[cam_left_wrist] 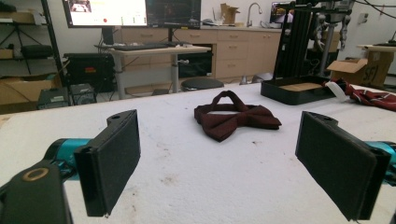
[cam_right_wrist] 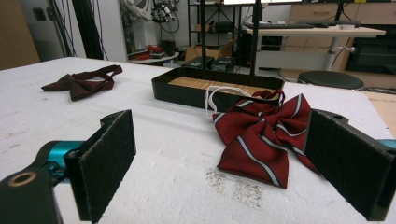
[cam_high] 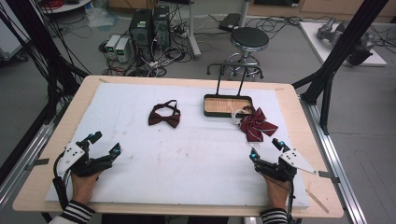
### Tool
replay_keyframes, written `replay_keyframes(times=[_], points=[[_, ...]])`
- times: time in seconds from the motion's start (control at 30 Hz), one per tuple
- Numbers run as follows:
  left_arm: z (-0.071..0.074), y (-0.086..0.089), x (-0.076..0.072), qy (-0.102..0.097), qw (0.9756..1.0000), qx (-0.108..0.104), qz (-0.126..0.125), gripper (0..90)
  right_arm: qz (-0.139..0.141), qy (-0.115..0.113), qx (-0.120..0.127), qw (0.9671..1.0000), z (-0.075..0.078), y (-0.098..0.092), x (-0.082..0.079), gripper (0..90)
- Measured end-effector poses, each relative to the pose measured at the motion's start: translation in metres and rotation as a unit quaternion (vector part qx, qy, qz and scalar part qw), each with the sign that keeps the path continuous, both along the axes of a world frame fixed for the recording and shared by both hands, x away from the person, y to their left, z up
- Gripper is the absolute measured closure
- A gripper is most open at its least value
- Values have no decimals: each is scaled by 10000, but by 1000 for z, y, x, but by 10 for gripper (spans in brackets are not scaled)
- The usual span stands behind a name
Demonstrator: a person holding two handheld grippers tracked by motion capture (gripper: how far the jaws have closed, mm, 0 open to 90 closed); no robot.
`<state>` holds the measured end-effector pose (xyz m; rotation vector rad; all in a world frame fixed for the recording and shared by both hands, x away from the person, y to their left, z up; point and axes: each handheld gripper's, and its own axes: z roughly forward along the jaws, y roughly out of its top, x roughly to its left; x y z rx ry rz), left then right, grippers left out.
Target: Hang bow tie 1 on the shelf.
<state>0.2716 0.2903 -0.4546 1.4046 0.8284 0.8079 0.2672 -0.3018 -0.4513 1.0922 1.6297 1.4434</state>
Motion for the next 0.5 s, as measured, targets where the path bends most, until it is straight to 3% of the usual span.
replay_keyframes(times=[0.5], points=[[1,-1,1,64,10000,49,-1,144,-113,-56,3,9999,0,0,-1,85]])
